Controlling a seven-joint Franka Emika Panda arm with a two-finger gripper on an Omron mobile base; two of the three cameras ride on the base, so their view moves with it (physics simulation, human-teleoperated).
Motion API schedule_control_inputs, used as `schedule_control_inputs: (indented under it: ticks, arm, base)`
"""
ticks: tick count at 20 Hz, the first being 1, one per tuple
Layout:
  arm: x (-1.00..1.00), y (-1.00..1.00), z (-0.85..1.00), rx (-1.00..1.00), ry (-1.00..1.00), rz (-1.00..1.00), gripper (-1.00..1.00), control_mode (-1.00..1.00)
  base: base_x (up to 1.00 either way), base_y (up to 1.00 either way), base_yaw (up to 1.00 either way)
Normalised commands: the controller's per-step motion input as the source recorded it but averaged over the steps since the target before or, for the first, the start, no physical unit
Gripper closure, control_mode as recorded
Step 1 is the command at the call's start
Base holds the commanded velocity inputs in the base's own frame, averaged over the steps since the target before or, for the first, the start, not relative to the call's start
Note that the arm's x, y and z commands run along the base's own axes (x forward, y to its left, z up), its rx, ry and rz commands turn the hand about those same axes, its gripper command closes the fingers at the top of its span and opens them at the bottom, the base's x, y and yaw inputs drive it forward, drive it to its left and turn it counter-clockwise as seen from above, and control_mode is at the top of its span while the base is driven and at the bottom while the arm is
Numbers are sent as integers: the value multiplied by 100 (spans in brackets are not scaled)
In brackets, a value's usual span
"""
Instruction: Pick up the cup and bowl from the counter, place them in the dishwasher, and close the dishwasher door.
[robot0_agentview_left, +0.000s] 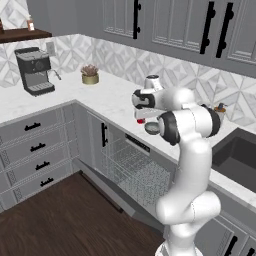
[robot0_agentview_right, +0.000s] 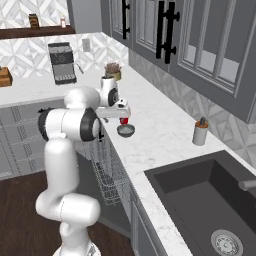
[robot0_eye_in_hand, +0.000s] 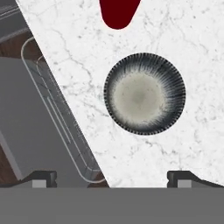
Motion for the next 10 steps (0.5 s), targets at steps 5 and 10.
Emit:
schedule_control_inputs:
  ticks: [5,10]
  arm:
    - [60,0,-33,0,0,10,-100,-100]
    - [36,-2,-43,0,0,8,-100,-100]
  base:
    - [0,0,0]
    - [0,0,0]
